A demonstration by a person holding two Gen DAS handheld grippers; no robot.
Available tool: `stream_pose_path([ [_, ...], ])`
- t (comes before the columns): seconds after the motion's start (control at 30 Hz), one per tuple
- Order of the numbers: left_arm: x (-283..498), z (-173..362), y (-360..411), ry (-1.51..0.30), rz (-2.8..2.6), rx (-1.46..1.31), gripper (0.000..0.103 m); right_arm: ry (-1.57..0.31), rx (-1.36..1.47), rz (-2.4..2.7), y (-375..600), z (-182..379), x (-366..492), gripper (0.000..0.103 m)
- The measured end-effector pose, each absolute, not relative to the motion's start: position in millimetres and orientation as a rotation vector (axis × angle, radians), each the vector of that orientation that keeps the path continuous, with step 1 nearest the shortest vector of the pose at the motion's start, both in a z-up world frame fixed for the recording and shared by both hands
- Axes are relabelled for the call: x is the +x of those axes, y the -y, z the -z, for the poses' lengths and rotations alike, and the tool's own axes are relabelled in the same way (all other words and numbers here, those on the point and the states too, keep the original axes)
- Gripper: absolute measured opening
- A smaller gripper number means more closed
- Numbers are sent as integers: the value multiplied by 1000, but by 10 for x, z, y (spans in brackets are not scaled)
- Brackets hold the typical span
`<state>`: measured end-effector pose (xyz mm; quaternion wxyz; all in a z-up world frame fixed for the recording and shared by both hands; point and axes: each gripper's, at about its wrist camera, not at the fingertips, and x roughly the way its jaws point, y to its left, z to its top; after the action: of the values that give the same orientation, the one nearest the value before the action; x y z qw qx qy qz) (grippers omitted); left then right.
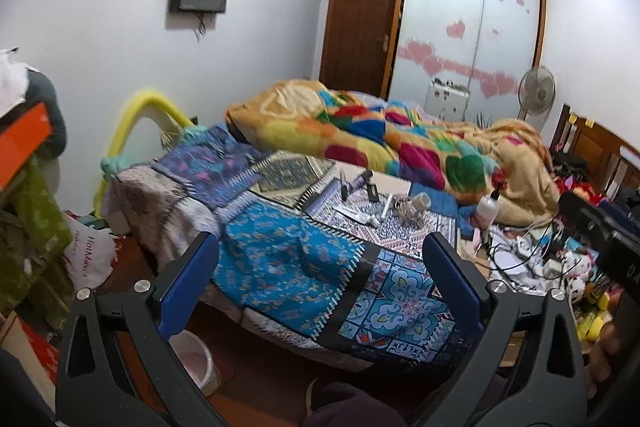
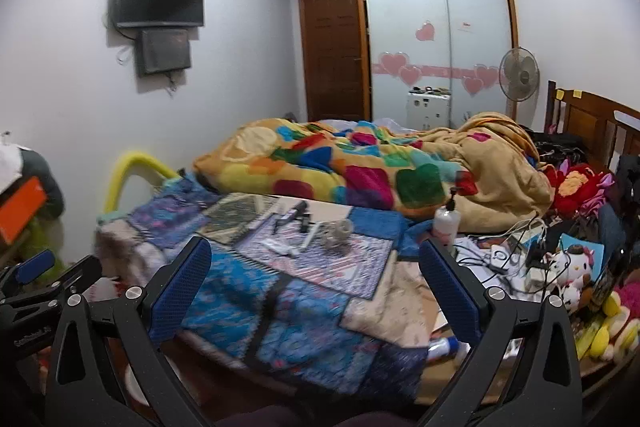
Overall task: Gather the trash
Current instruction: 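Move the left tool to the white toothpaste tube and grasp it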
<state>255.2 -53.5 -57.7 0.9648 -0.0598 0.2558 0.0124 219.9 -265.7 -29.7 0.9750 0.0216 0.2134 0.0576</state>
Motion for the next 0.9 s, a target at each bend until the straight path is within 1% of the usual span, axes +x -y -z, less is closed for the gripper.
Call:
stream_pose_path([
  [0.33,3770,1184,955,-648,52,-61,103,-538,24,-92,2982,765,3182,103],
  [0.63,4732,1770,1068,-761,34,-65,102,-651,12,-151,2983,1190,4096,103],
  [0.7,4951,1929,1060,-791,24,-83,101,-665,29,-167,2990,1271,4251,103],
  [0.77,5104,2043,1049,-818,23,-101,96,-684,36,-180,2980,1359,4418,103],
  [0.9,5425,2292,1100,-872,12,-141,91,-725,34,-219,2933,1520,4733,103],
])
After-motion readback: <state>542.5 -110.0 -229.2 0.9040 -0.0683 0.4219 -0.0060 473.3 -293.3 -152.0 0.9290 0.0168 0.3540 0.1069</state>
